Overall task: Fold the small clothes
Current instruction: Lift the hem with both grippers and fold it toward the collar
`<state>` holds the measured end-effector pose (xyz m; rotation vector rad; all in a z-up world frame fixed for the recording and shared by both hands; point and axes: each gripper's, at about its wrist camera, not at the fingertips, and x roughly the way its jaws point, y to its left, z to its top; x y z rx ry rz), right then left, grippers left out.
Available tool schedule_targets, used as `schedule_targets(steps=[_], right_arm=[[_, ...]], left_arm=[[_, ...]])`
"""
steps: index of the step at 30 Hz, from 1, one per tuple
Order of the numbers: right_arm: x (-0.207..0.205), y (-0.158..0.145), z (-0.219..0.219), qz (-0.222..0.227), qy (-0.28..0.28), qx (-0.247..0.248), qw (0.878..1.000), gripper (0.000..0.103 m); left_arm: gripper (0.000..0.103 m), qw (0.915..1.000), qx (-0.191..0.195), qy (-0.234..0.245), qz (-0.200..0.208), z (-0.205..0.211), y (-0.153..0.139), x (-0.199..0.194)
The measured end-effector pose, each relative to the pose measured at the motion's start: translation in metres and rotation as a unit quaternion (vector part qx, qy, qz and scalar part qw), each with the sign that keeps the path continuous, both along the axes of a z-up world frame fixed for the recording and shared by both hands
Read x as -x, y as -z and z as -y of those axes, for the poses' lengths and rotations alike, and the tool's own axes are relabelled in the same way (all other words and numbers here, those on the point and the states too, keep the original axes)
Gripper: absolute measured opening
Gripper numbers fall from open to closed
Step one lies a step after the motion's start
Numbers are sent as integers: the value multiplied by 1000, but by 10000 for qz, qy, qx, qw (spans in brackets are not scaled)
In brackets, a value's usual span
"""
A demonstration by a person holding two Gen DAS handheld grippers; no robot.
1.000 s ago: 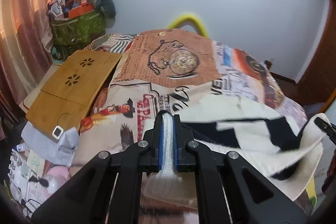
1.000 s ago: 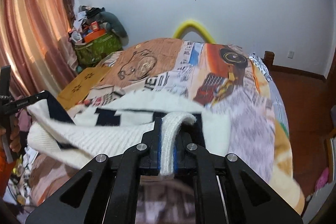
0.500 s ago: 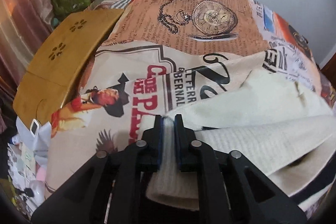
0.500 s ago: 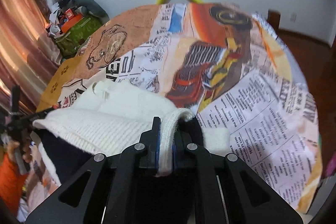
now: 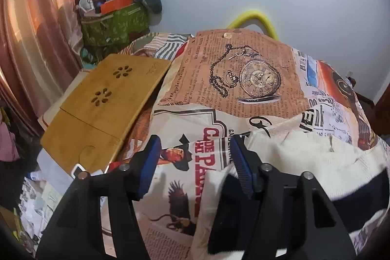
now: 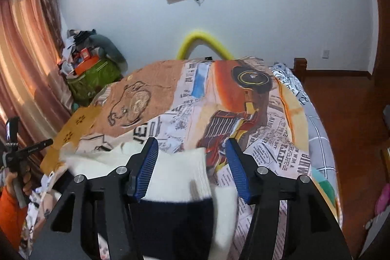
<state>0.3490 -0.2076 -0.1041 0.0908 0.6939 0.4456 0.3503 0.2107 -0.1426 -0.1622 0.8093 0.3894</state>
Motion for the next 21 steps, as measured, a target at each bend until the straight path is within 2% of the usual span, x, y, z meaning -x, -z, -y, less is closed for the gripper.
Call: schedule_targets(steps=[4, 6, 10, 17, 20, 21], right_arm=[[9, 4, -14, 25, -271, 302, 9992, 54], [10, 13, -22, -52, -412, 417, 9983, 54], [6, 38, -29, -275, -513, 663, 9961, 54], [-22, 86, -12, -854, -103, 873, 9925, 54], [-32, 95, -10, -960, -104, 794, 9922, 53], [-33, 94, -11, -916, -135, 796, 9925, 48]], left_arm=[[74, 9995, -98, 270, -106, 13, 5, 6], [77, 9984, -123, 489, -263, 23, 16, 2], [77, 9950, -46, 790, -616, 36, 42, -10], [75, 9890, 333, 762, -1225, 36, 92, -53], [55, 9856, 473, 776, -1425, 37, 107, -70], [39, 9846, 522, 818, -1457, 39, 111, -75]])
